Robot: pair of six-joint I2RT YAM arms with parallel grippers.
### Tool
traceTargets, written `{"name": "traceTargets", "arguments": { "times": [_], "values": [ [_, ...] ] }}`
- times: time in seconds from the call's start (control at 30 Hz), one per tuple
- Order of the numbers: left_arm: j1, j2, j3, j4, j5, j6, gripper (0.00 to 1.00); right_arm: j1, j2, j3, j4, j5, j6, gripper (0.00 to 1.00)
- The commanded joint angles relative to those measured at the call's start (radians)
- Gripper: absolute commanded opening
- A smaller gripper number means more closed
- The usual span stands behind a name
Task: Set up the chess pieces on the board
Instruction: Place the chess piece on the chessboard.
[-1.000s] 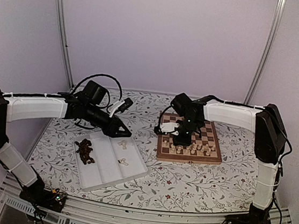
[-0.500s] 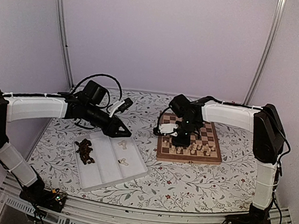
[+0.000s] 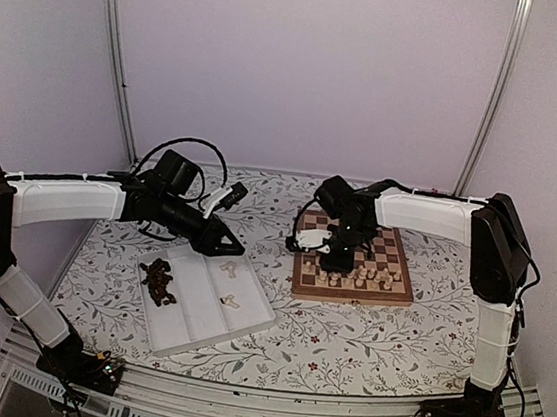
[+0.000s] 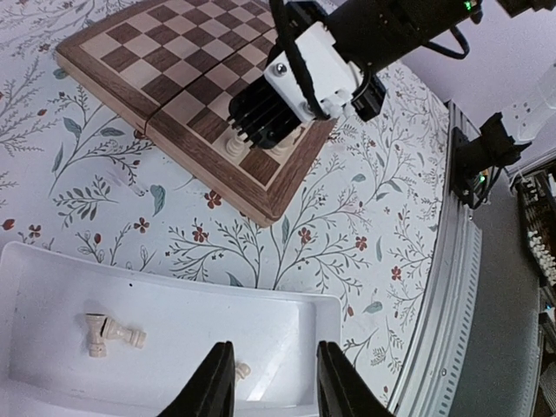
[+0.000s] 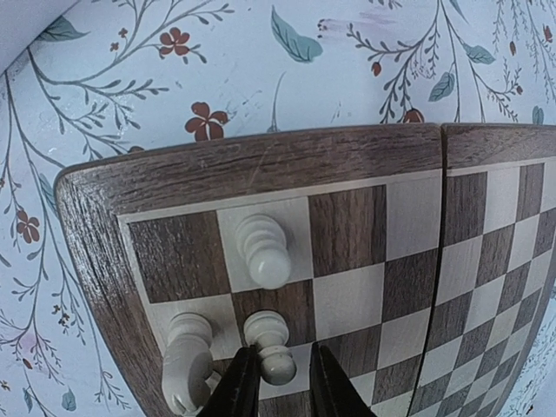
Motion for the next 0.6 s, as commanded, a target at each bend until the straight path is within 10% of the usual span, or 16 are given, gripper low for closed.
{"name": "traceTargets", "arguments": {
  "times": [0.0, 0.57],
  "values": [
    [0.015, -0.007, 0.025, -0.005, -0.001, 0.011, 0.34, 0.007, 0.007, 0.035, 0.009, -0.006, 0.016, 0.24],
    [0.007, -0.029, 0.023, -0.093, -0.257, -0.055, 0.35, -0.024, -0.185, 0.008, -0.054, -0.099, 0.05, 0.31]
  ]
}}
